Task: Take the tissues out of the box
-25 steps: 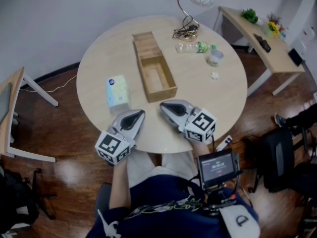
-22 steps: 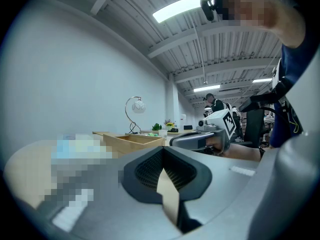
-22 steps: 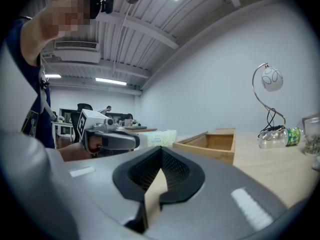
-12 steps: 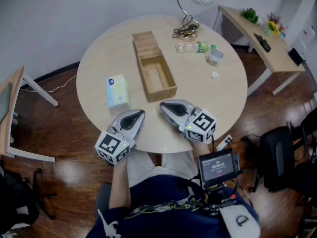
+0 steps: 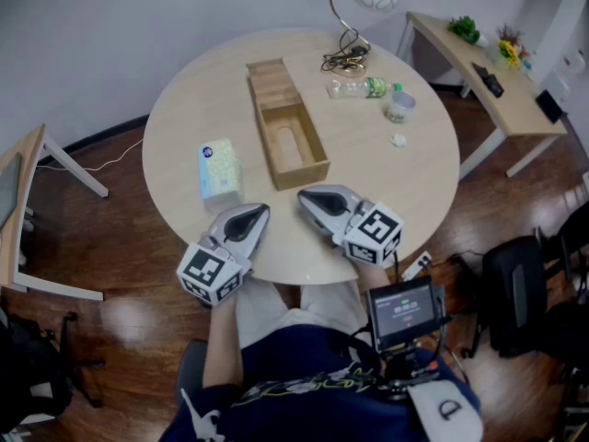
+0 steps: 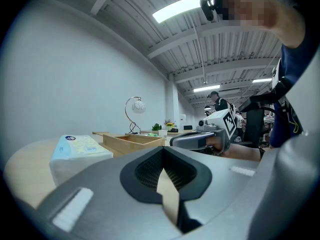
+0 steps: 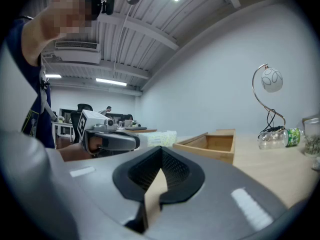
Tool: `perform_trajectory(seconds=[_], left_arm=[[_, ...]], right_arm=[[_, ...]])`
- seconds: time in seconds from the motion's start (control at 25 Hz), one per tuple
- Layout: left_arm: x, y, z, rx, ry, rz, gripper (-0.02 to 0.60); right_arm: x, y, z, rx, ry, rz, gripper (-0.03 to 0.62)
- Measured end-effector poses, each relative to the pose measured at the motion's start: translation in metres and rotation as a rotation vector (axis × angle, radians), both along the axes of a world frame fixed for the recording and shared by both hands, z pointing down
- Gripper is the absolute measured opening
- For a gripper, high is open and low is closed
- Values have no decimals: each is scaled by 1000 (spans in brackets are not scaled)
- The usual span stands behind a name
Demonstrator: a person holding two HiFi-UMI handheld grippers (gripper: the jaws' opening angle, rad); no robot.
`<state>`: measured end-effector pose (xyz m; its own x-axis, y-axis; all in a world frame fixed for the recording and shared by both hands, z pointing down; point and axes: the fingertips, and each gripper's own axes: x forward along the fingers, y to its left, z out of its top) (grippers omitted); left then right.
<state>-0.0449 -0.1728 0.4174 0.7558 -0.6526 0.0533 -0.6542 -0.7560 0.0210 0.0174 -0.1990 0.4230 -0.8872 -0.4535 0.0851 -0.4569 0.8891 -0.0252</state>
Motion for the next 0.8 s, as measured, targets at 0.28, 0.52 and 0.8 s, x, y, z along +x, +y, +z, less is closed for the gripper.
perform_trajectory(seconds=[0.28, 0.52, 0.8], left_arm=[[0, 1, 2, 7, 0, 9, 5], [0, 0, 0, 6, 1, 2, 5], [0, 2, 0, 12, -1, 9, 5]], right_arm=[[0, 0, 2, -4, 2, -3, 2], [0, -1, 3, -2, 6, -4, 2], [0, 0, 3, -2, 10, -2, 2]])
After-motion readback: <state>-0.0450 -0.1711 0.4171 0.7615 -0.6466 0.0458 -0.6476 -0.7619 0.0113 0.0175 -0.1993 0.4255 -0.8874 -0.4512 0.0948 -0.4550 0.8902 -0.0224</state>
